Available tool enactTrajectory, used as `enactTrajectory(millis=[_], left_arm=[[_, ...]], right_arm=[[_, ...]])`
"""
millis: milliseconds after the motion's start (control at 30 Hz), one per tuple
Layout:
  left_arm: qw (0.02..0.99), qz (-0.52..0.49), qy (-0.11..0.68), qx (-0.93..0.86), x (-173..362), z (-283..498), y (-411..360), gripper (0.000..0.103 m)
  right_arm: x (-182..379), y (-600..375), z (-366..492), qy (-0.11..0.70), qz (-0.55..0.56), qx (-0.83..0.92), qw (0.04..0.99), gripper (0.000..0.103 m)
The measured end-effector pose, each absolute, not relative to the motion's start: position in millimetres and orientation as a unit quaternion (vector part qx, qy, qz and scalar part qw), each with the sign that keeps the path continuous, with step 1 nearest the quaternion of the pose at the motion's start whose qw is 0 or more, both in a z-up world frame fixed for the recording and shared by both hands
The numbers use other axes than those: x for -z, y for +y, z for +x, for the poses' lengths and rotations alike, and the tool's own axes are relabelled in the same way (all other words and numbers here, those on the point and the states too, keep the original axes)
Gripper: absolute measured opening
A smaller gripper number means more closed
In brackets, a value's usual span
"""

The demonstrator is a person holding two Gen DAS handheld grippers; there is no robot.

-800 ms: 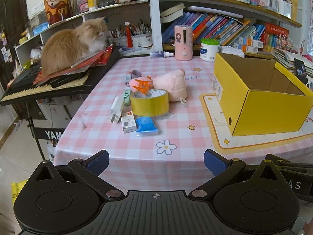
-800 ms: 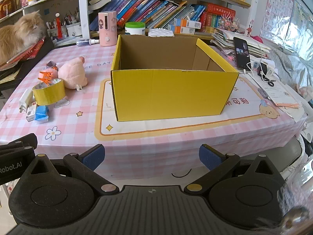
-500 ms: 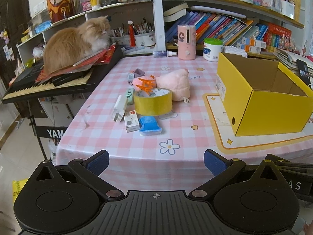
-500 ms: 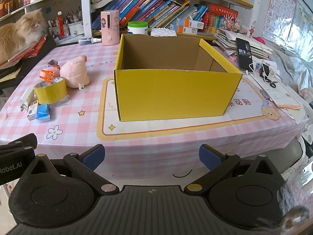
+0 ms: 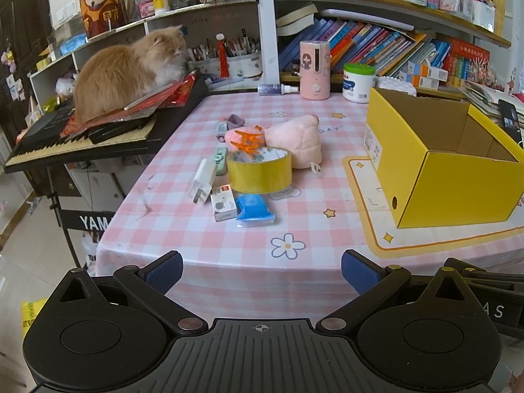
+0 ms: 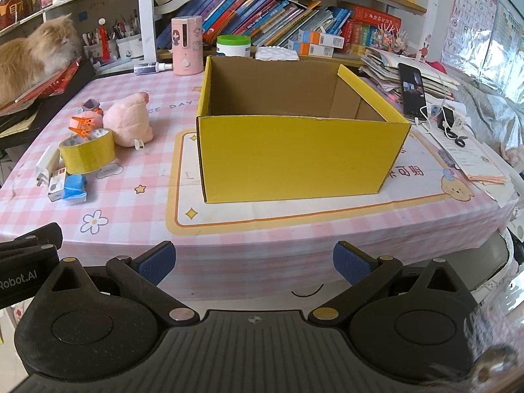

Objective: Organize objects
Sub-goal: 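Move both tools toward the small items beside the tape roll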

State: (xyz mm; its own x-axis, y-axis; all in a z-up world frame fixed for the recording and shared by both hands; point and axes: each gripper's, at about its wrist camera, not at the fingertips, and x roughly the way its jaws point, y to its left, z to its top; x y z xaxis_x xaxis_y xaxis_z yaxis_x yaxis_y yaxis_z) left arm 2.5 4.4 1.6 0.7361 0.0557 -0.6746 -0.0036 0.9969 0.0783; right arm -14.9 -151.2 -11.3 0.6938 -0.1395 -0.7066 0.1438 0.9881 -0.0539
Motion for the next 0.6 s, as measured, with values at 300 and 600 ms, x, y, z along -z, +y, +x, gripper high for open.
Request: enactTrajectory(millis=[300,600], left_arm=[[0.931,0.035,0.363,-0.018,-0.8,2.6,7.3,0.103],[0.932,0.034,0.36,-0.017,-1.3,1.9,8.5,0.103]], right_arm=[[11.6,-149.2,-13.4,0.385,0.003,0.074,0.92,0.103],[11.3,-149.9,-13.7,0.386,0.003,0.074,0.92,0.103]])
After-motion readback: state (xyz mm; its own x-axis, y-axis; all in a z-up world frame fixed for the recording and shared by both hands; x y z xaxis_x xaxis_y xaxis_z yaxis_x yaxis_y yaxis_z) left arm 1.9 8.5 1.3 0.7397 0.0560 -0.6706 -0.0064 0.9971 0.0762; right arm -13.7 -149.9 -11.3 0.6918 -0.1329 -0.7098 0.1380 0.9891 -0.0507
